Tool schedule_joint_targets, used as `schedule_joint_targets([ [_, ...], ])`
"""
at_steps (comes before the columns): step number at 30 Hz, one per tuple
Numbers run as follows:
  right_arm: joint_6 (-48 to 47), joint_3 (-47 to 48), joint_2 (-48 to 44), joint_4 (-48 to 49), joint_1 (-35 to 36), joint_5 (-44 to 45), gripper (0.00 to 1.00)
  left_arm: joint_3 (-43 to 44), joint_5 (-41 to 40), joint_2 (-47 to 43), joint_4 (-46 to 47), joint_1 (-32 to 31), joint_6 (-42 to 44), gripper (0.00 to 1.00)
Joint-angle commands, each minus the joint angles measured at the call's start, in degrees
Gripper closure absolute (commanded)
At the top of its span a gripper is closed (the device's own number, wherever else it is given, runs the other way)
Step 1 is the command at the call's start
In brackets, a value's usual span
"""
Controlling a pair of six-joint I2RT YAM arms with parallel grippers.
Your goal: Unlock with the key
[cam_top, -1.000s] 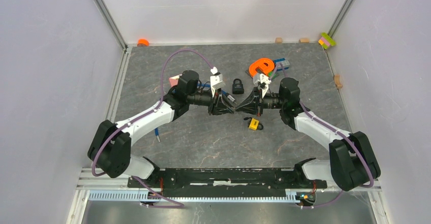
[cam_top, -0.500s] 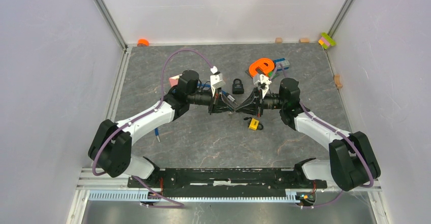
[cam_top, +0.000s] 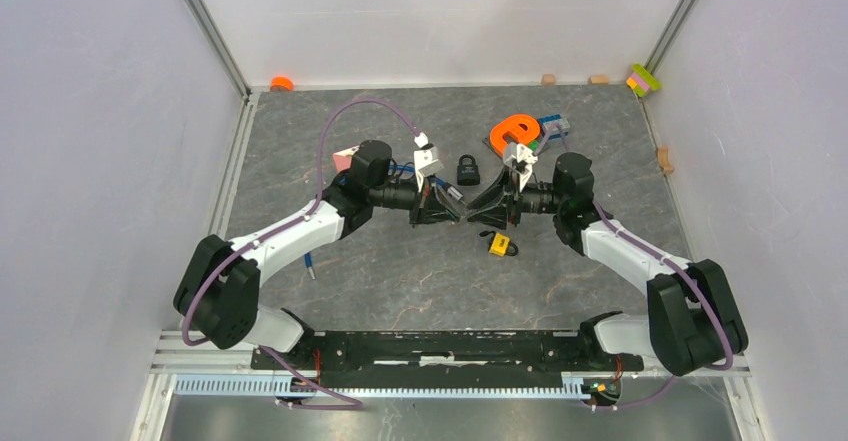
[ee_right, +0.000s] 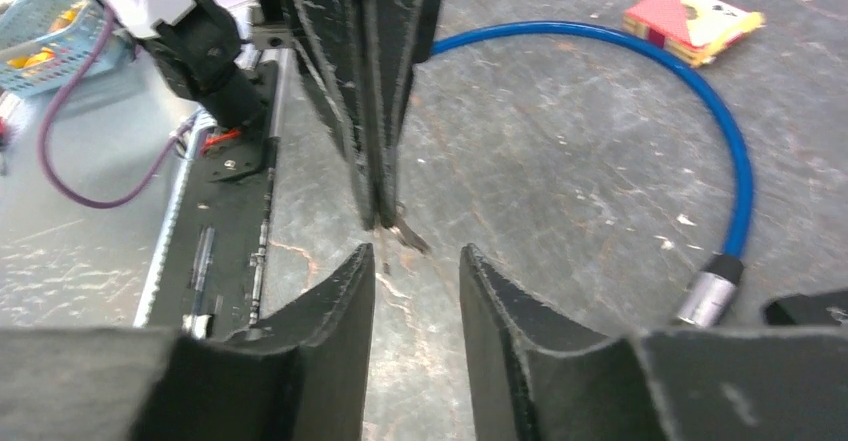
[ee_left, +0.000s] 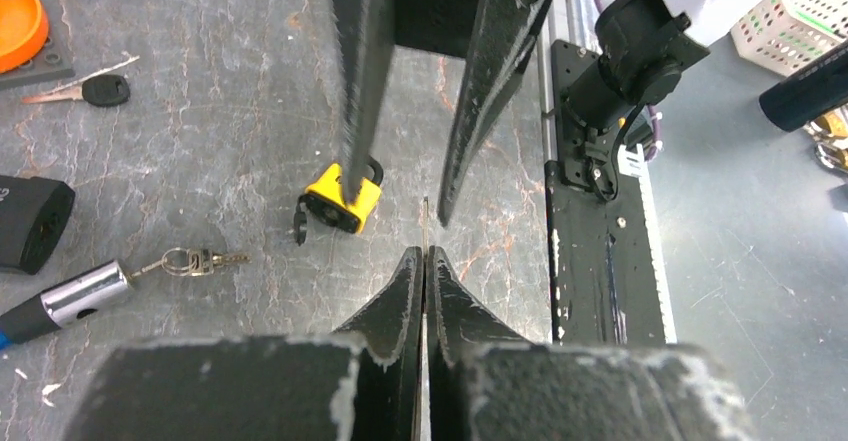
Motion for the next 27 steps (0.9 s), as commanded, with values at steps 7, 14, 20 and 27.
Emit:
schedule_joint_targets([
  [7, -30.48, 3.1, -5.14, -28.63, -3.55, 16.13, 0.24, 1.22, -7.7, -6.21, -14.86, 0.22, 16.31, 0.98],
  [14, -39.75, 2.57, -3.93, -39.31, -2.67, 25.45, 0.06, 1.57, -14.81, -9.12, -23.54, 0.2, 23.98, 0.98],
  [20, -42.7, 2.34, 0.23, -41.47, 0.92, 32.36, 0.02, 0.31, -16.45, -10.63, -24.18, 0.24, 23.78, 0.98],
  [27, -44.4, 3.12, 4.43, -42.43, 3.11, 37.54, 0.02, -0.21, -14.08, -10.79, -24.29, 0.24, 22.97, 0.98],
])
